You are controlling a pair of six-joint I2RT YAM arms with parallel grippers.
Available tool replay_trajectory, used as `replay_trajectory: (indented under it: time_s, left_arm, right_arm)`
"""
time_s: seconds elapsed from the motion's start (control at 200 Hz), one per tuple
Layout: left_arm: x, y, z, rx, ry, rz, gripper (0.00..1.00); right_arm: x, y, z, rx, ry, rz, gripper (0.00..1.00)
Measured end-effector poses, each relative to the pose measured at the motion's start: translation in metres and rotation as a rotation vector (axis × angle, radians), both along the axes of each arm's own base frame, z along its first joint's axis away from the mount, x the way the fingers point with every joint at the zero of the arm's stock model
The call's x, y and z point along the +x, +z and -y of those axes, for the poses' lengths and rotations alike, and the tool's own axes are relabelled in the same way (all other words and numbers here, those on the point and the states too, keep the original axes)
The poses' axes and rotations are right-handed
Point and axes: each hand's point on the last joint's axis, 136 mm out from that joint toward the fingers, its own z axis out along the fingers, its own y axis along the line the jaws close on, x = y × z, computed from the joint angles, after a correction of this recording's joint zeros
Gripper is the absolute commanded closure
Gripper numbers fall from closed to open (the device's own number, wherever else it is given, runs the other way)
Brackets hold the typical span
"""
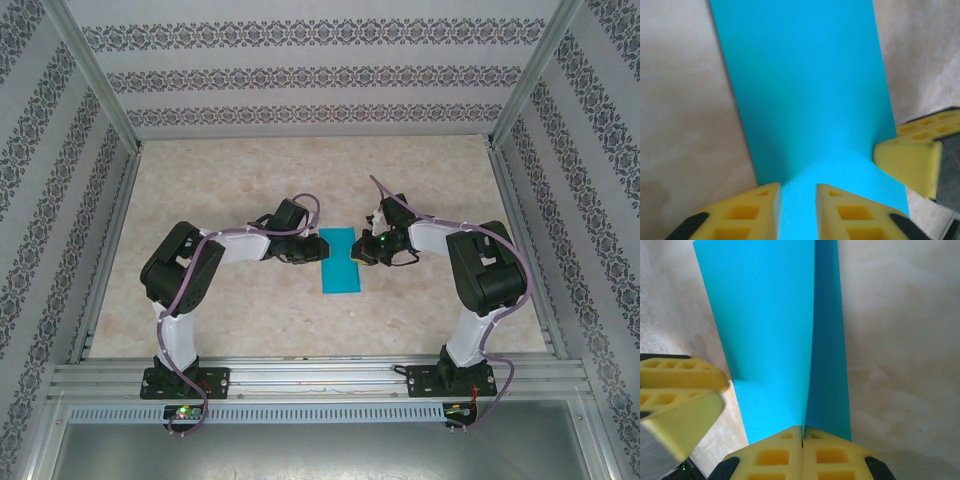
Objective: Fold a paper plane with a square sheet of paper (fold left side to right side)
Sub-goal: Fold the triangle a second time at the center of the table.
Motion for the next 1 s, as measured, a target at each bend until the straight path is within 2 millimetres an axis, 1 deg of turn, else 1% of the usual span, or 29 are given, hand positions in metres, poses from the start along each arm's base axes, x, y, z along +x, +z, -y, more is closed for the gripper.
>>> replay_trajectory:
  time_s: [0.055,0.11,0.175,0.235,0.29,0.38,0.455,0.515,0.62,0.739,0.809,0.894,0.999]
  left_arm:
    - [-0.005,0.01,-0.005,0.009,0.001,0.023,0.62]
    - [-0.011,0.024,-0.008,0.022,-0.01,0.065,0.59]
    - [-0.021,0.043,-0.006,0.036,-0.04,0.125,0.55]
    - [-0.033,0.062,0.002,0.048,-0.088,0.192,0.52]
    - [-0.046,0.074,0.012,0.059,-0.135,0.244,0.49]
    - [-0.071,0.084,0.028,0.089,-0.225,0.313,0.44]
    - [-0.089,0.08,0.039,0.127,-0.291,0.344,0.41]
    - [-0.103,0.073,0.045,0.175,-0.343,0.359,0.39]
    - [-0.115,0.061,0.058,0.255,-0.414,0.385,0.36]
    - [-0.114,0.052,0.075,0.338,-0.461,0.426,0.35]
    - [-0.11,0.046,0.081,0.388,-0.476,0.443,0.35]
    - [-0.102,0.037,0.084,0.45,-0.481,0.456,0.33]
    - [-0.093,0.027,0.081,0.529,-0.484,0.46,0.34]
  right_arm:
    - [-0.002,0.001,0.0,0.002,-0.001,-0.016,0.96]
    - [-0.003,0.003,0.001,0.005,-0.006,-0.027,0.97]
    - [-0.005,0.006,0.002,0.008,-0.019,-0.045,0.97]
    - [-0.006,0.01,0.002,0.012,-0.025,-0.05,0.97]
    - [-0.007,0.012,0.002,0.013,-0.031,-0.056,0.97]
    - [-0.009,0.013,0.002,0.014,-0.043,-0.071,0.97]
    - [-0.009,0.013,0.003,0.014,-0.053,-0.084,0.96]
    - [-0.01,0.013,0.003,0.014,-0.059,-0.093,0.97]
    - [-0.01,0.013,0.003,0.015,-0.065,-0.098,0.97]
    - [-0.01,0.013,0.003,0.016,-0.07,-0.102,0.97]
    - [-0.01,0.013,0.003,0.016,-0.076,-0.107,0.96]
    - [-0.01,0.013,0.003,0.018,-0.078,-0.109,0.97]
    - [-0.01,0.014,0.002,0.02,-0.077,-0.11,0.97]
